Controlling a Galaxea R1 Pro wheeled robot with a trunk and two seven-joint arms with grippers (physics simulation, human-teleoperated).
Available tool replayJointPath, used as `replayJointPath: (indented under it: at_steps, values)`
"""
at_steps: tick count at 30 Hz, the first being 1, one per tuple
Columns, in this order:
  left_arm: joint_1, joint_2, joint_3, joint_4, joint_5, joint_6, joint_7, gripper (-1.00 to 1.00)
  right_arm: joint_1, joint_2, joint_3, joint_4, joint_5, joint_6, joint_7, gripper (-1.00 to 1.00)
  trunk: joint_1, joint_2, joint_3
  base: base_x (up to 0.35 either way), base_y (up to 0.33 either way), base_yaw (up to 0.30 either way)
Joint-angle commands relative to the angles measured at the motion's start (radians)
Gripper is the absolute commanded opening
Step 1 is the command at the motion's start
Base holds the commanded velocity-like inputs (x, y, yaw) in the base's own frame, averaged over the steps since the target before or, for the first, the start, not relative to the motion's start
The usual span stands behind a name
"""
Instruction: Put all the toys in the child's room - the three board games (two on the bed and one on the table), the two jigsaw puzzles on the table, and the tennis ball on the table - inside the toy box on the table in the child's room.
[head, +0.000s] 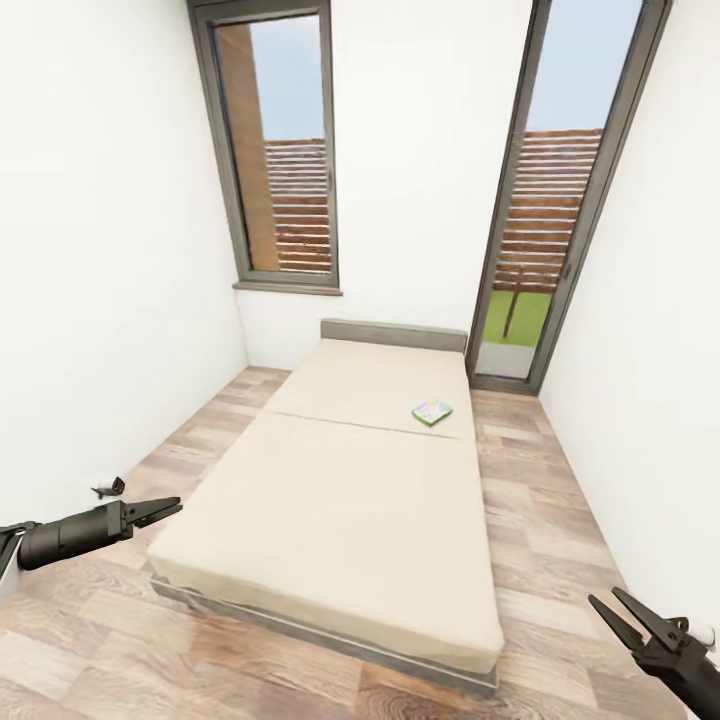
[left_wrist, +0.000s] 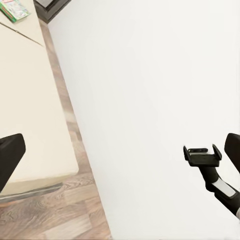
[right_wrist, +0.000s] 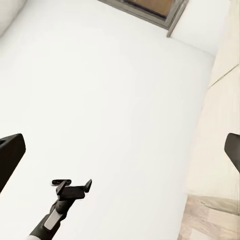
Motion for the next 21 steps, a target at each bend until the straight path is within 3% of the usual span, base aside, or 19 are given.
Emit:
replayJointPath:
  at_steps: [1, 9, 21]
  values:
    - [0.0, 0.0, 0.0, -0.001, -0.001, 0.011, -0.004, 1.0, -0.001, 0.0, 0.0, 0.0, -0.001, 0.01, 0.002, 1.0, 0.001, -0.002, -0.002, -0.001, -0.11, -0.278]
    - [0.0, 0.0, 0.0, -0.001, -0.001, 0.011, -0.004, 1.0, -0.002, 0.001, 0.0, 0.0, -0.001, 0.009, 0.0, 1.0, 0.001, -0.002, -0.002, 0.0, -0.211, -0.213]
    - [0.0, -0.001, 0.0, -0.001, -0.001, 0.011, -0.004, 1.0, -0.003, 0.004, 0.0, -0.001, 0.003, 0.008, -0.003, 1.0, 0.001, -0.002, -0.003, 0.0, -0.28, -0.019]
